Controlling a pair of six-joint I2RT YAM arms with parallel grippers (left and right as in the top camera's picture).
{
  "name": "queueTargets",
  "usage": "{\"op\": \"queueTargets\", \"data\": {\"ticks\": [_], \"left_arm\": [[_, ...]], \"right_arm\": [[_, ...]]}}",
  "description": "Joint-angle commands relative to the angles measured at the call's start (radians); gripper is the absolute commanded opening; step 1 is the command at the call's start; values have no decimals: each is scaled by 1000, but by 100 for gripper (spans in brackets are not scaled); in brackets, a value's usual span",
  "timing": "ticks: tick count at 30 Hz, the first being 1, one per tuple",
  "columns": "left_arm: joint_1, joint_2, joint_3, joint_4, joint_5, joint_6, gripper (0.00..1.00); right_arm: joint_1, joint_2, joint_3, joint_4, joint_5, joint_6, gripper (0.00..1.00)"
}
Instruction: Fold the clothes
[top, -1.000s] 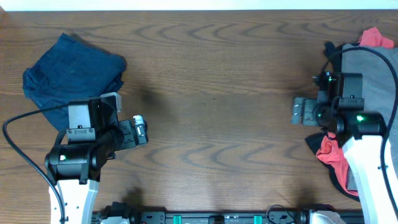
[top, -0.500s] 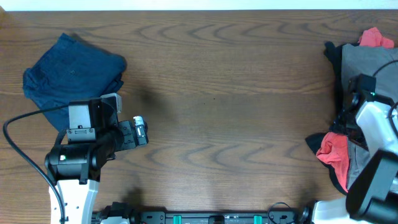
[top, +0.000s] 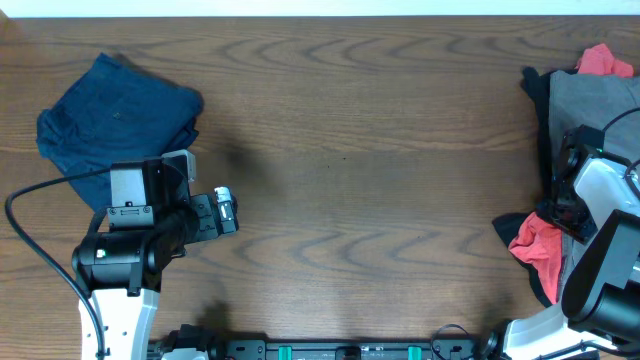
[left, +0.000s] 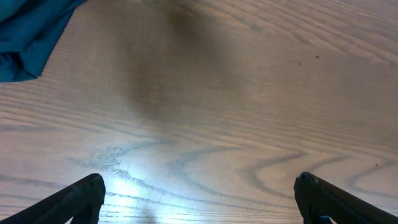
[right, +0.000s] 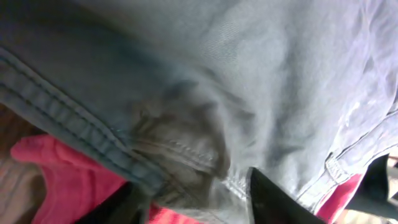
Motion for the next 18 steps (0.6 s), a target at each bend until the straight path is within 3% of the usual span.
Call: {"op": "queueTargets", "data": {"ticks": [1, 9, 18], "left_arm": [[3, 0, 20, -3, 13, -2, 98], [3, 0, 20, -3, 13, -2, 98], [3, 0, 20, -2, 13, -2, 98]], "right_arm": [[-17, 3, 16, 6, 44, 12, 40], [-29, 3, 20, 9, 43, 12, 27], [-29, 3, 87, -18, 43, 11, 39]]}}
